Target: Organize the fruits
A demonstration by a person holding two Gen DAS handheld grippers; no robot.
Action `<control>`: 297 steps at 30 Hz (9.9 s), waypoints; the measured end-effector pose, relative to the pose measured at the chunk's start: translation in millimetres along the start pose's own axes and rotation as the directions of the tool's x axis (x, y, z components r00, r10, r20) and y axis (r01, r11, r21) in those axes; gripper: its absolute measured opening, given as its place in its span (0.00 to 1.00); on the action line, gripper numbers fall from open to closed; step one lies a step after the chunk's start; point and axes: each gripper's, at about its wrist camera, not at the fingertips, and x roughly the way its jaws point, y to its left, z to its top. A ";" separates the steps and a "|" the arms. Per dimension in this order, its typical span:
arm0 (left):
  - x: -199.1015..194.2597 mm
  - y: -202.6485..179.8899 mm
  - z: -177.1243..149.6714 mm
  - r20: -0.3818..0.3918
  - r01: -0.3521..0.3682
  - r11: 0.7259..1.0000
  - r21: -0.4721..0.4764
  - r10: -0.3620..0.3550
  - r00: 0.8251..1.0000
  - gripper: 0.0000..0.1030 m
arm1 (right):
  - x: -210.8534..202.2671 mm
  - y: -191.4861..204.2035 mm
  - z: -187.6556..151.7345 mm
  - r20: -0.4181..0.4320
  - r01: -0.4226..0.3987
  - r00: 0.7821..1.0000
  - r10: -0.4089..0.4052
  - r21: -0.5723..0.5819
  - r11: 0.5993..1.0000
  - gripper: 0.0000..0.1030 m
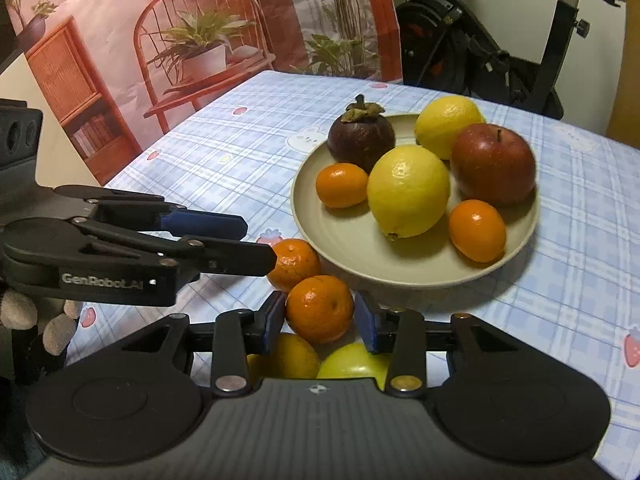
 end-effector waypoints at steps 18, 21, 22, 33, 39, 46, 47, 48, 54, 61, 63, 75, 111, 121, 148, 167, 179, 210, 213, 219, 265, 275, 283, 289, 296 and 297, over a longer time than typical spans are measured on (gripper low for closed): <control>17.5 -18.0 -4.6 -0.023 -0.034 0.995 0.092 0.036 0.999 0.37 | -23.9 -21.6 -12.8 0.077 0.045 0.996 -0.052 0.087 0.995 0.40; 16.1 -18.0 -5.4 -0.022 -0.033 0.995 0.091 0.035 0.999 0.37 | -24.5 -21.4 -13.3 0.080 0.048 0.995 -0.056 0.094 0.994 0.40; 16.1 -17.9 -5.4 -0.022 -0.033 0.995 0.092 0.035 0.999 0.37 | -24.5 -21.6 -13.4 0.081 0.049 0.995 -0.057 0.096 0.994 0.40; 9.2 -19.6 -6.3 0.005 -0.043 0.995 0.092 0.043 0.999 0.36 | -25.9 -26.0 -17.5 0.085 0.060 0.994 -0.070 0.120 0.991 0.40; -14.8 -21.8 -3.6 0.092 -0.066 0.994 0.086 0.058 0.994 0.36 | -37.1 -28.6 -15.1 0.135 0.054 0.988 -0.072 0.132 0.990 0.40; -11.5 -25.2 23.2 0.138 -0.078 0.992 0.097 0.064 0.988 0.36 | -42.5 -25.6 2.5 0.194 0.111 0.974 -0.121 0.066 0.992 0.40; -6.7 -26.0 26.1 0.134 -0.082 0.991 0.103 0.068 0.989 0.36 | -39.6 -25.0 4.8 0.195 0.129 0.971 -0.136 0.044 0.991 0.40; -2.9 -26.4 27.9 0.131 -0.087 0.991 0.106 0.073 0.989 0.36 | -36.1 -24.5 7.1 0.193 0.147 0.970 -0.149 0.026 0.989 0.40; 14.2 -29.7 28.9 0.104 -0.094 0.986 0.135 0.080 0.991 0.36 | -21.6 -24.8 11.5 0.180 0.177 0.969 -0.167 -0.041 0.983 0.40; 29.0 -27.5 28.2 0.074 -0.116 0.981 0.155 0.106 0.992 0.36 | -7.4 -30.0 11.1 0.155 0.182 0.973 -0.172 -0.049 0.982 0.40; 30.8 -26.2 28.4 0.070 -0.126 0.980 0.155 0.116 0.991 0.36 | -4.5 -30.0 11.7 0.152 0.183 0.973 -0.173 -0.053 0.982 0.40; 36.0 -22.4 27.6 0.053 -0.152 0.973 0.174 0.145 0.988 0.37 | 4.0 -30.5 10.6 0.135 0.203 0.972 -0.191 -0.081 0.976 0.40; -33.5 -32.3 7.8 0.085 -0.082 0.996 0.024 0.080 0.993 0.46 | -51.5 14.4 -37.2 0.262 0.154 0.955 -0.139 -0.041 0.987 0.48; -33.2 -38.2 -5.1 0.066 -0.042 0.999 0.032 0.040 0.997 0.46 | -27.5 37.4 -44.3 0.185 0.094 0.981 -0.063 -0.164 0.982 0.48; 17.2 -25.9 -28.6 -0.057 0.110 0.981 -0.157 -0.121 0.991 0.45 | 6.6 30.1 -36.1 0.058 0.038 0.998 -0.024 -0.257 0.966 0.47; -0.5 -38.1 8.4 0.062 0.083 0.995 -0.060 -0.079 0.995 0.43 | -10.0 28.1 -11.0 0.171 0.073 0.985 -0.026 -0.274 0.959 0.45; 27.6 -30.9 30.2 0.027 0.067 0.996 -0.056 -0.065 0.998 0.43 | 9.4 9.6 7.7 0.165 0.105 0.984 -0.070 -0.214 0.971 0.45; 31.0 -33.1 33.3 0.025 -0.011 0.999 -0.031 0.012 1.000 0.46 | 11.6 5.3 8.1 0.125 0.128 0.986 -0.108 -0.166 0.978 0.50; 27.3 -32.9 34.4 0.033 -0.024 0.999 -0.030 0.025 0.999 0.47 | 8.3 4.6 7.4 0.128 0.132 0.986 -0.111 -0.165 0.978 0.51; 17.1 -33.0 34.9 0.067 -0.097 0.995 -0.003 0.097 0.993 0.54 | -5.6 0.5 3.2 0.162 0.146 0.979 -0.123 -0.138 0.980 0.53; -52.0 -77.3 -30.0 0.088 -0.137 0.990 0.019 0.135 0.987 0.54 | -82.3 29.7 -91.2 0.362 0.180 0.916 -0.173 0.013 0.984 0.54; -58.5 -72.0 -54.3 0.020 -0.074 0.997 0.002 0.074 0.997 0.54 | -70.1 27.5 -100.3 0.339 0.201 0.920 -0.194 0.014 0.979 0.54; -51.0 -80.7 -67.1 -0.063 -0.064 0.996 0.067 0.068 0.996 0.54 | -62.4 25.3 -103.7 0.334 0.197 0.924 -0.187 0.002 0.980 0.54; -49.2 -78.5 -72.1 -0.100 -0.059 0.996 0.072 0.066 0.993 0.54 | -60.9 22.4 -104.9 0.345 0.202 0.919 -0.193 0.010 0.979 0.54; -36.3 -76.1 -75.2 -0.143 -0.063 0.996 0.059 0.071 0.987 0.54 | -54.9 26.2 -106.0 0.336 0.201 0.925 -0.179 -0.030 0.979 0.54; -35.1 -75.2 -75.6 -0.146 -0.065 0.996 0.055 0.073 0.987 0.54 | -54.3 26.0 -105.9 0.334 0.200 0.925 -0.179 -0.029 0.979 0.54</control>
